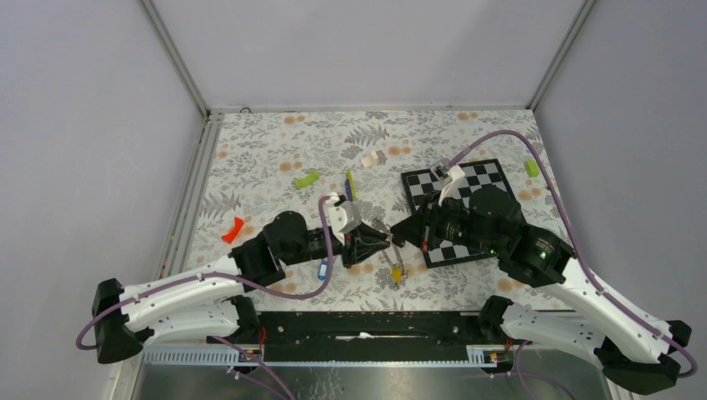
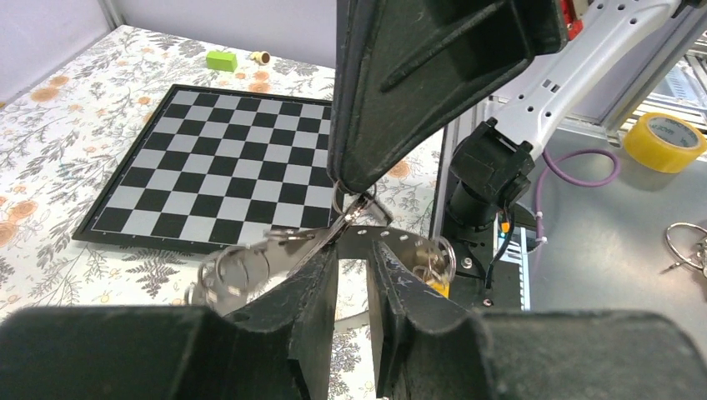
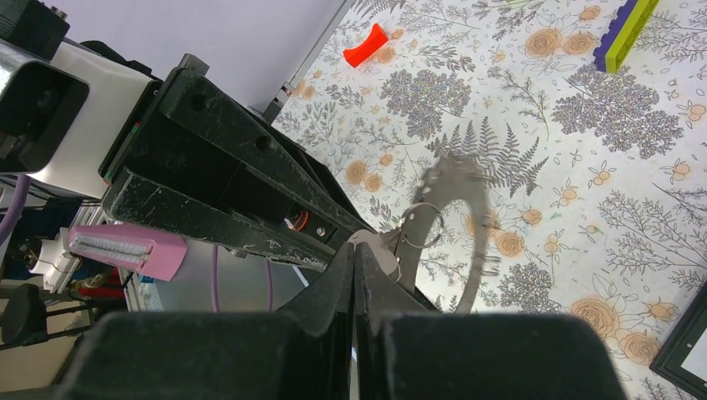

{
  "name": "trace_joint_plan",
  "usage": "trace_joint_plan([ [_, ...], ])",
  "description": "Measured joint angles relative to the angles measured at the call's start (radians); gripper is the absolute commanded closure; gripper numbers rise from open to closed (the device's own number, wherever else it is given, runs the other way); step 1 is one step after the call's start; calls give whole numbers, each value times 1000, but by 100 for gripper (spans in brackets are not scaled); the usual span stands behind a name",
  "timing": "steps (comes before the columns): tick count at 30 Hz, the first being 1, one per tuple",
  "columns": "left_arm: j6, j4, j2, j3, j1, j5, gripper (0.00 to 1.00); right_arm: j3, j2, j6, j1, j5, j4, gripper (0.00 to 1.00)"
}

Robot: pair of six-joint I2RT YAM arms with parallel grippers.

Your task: Remove the keys from the keyring

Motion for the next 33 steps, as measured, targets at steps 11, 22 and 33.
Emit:
trace_joint_plan([
  [11,26,-4,20,15,-9,-31,72,0,9,0,0,0,-1,100],
  [22,59,-11,21,15,-19,-43,66,0,11,0,0,1,-2,100],
  [33,96,-26,6,15,-21,-63,58,0,11,-1,0,0,-6,100],
])
